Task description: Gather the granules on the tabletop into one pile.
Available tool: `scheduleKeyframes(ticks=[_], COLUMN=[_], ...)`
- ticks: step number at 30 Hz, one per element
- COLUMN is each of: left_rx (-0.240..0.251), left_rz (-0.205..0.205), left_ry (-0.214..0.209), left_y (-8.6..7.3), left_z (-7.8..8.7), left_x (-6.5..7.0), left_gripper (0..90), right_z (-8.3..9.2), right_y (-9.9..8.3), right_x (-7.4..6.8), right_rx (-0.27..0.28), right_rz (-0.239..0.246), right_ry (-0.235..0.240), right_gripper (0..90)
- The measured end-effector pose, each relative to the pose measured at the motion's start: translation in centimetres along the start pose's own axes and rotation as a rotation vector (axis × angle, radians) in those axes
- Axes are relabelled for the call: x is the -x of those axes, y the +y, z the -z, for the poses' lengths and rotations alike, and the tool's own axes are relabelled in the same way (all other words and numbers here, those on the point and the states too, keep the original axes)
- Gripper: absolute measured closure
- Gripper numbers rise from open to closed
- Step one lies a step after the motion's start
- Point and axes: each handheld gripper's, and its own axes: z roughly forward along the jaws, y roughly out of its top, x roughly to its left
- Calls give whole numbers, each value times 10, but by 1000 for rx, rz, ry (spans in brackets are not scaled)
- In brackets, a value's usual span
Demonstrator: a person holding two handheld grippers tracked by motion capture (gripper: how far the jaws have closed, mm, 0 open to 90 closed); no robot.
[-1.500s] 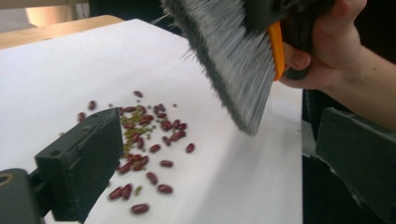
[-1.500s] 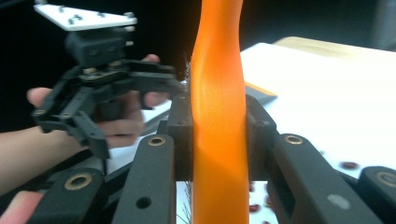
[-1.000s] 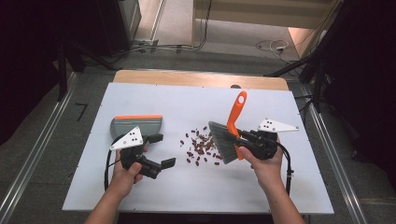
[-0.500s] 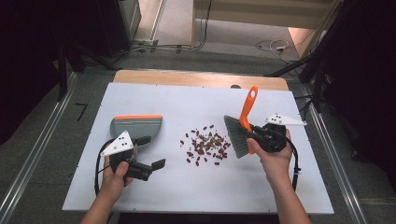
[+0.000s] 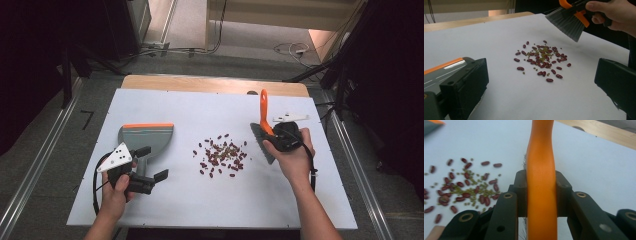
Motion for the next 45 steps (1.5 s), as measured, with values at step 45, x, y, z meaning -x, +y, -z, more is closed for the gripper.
scheduleKeyframes(ticks=[45], left_rx=[-25], left_rz=[-30], left_ry=[-10], left_y=[-2], left_z=[-5], left_x=[0], left_gripper=[0], right_z=[-47], right_y=[17], right_x=[-74], right_rx=[-164], right_rz=[312], right_ry=[-10], right_gripper=[688])
